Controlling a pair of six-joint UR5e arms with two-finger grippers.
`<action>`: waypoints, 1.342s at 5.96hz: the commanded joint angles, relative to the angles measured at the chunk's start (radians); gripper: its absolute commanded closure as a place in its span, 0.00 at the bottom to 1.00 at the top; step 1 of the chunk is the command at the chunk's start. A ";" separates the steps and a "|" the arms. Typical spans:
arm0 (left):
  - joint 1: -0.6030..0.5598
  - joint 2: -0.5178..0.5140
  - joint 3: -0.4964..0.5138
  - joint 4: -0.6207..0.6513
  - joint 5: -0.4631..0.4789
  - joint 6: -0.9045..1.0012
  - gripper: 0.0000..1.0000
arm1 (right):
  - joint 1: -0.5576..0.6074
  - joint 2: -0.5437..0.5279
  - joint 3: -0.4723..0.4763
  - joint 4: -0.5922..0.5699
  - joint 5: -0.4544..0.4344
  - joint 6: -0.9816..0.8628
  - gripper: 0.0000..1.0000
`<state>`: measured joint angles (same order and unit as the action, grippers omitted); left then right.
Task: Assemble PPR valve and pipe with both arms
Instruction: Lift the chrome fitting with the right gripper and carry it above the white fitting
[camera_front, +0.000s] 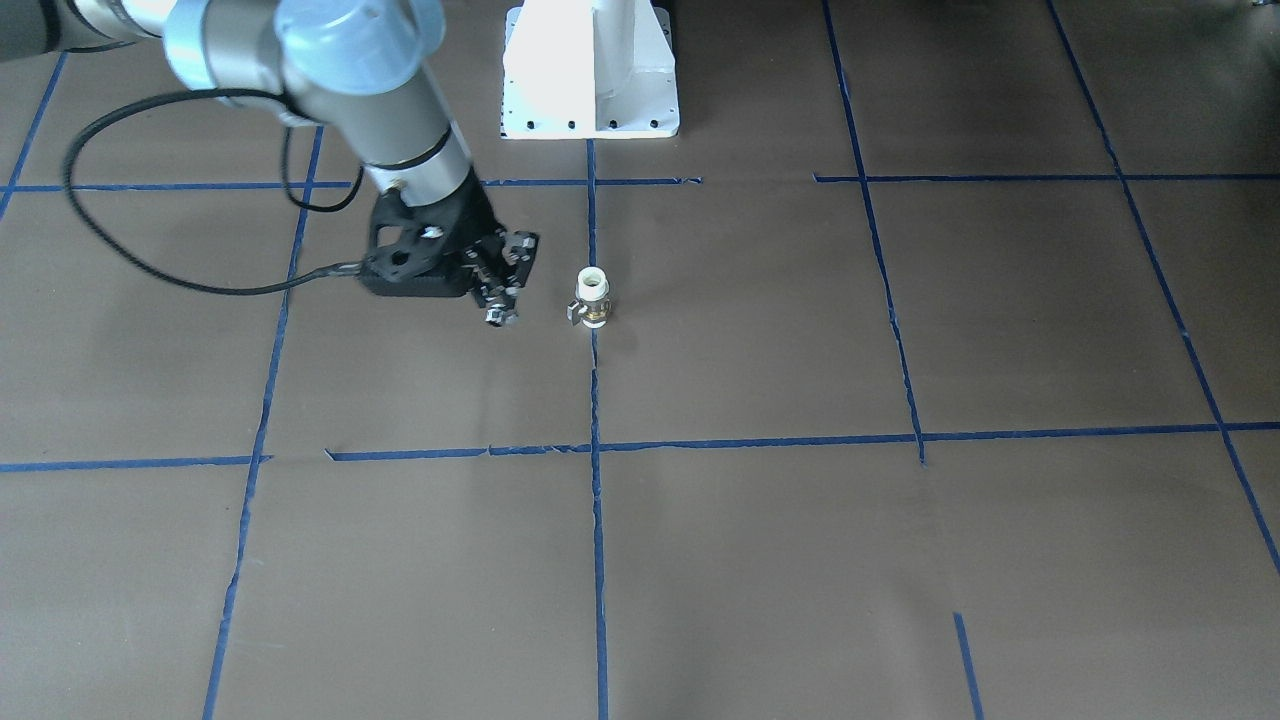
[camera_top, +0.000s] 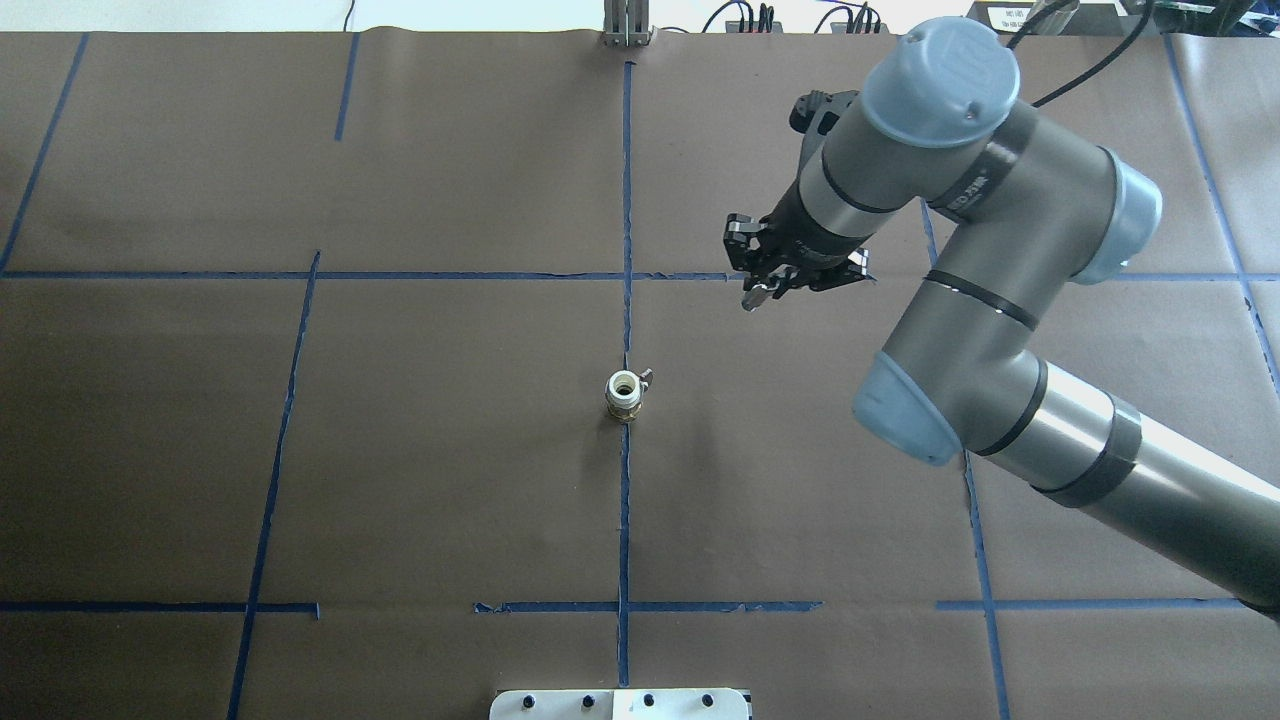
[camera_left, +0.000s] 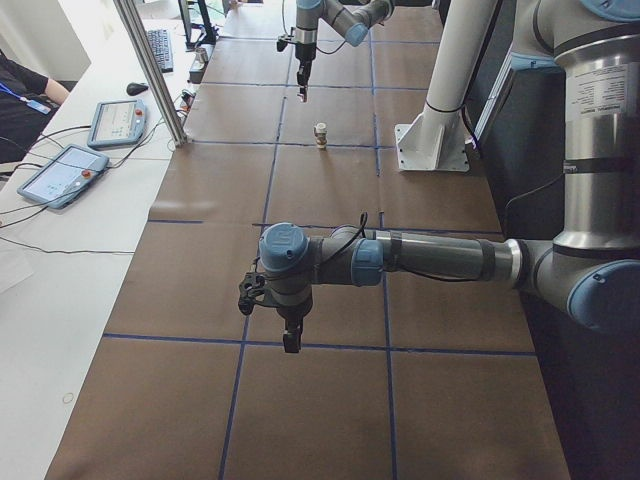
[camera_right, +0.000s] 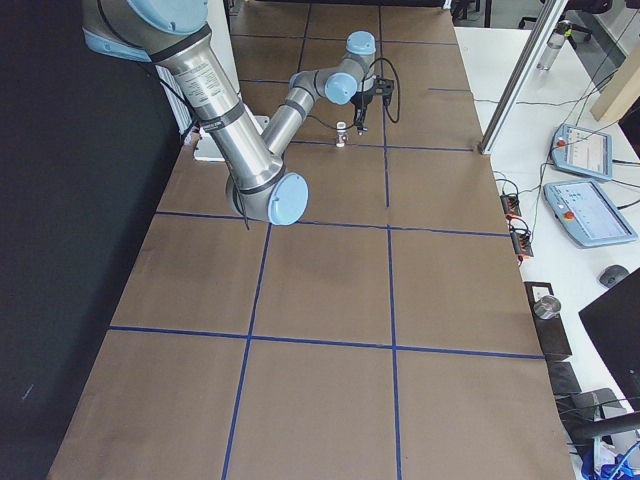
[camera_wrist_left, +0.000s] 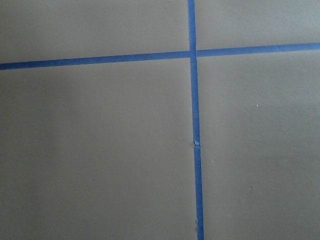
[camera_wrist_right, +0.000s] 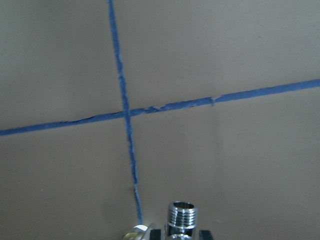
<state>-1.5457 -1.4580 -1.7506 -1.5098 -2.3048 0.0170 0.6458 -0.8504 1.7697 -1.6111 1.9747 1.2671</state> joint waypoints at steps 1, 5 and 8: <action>0.001 -0.001 0.003 -0.009 -0.001 -0.009 0.00 | -0.107 0.062 -0.004 -0.039 -0.136 -0.159 1.00; 0.001 -0.001 0.005 -0.009 -0.001 -0.009 0.00 | -0.204 0.099 -0.010 -0.145 -0.269 -0.353 1.00; 0.001 -0.001 0.007 -0.010 -0.015 -0.009 0.00 | -0.206 0.145 -0.075 -0.148 -0.277 -0.354 1.00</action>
<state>-1.5447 -1.4588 -1.7446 -1.5191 -2.3164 0.0077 0.4410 -0.7076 1.7044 -1.7582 1.7024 0.9134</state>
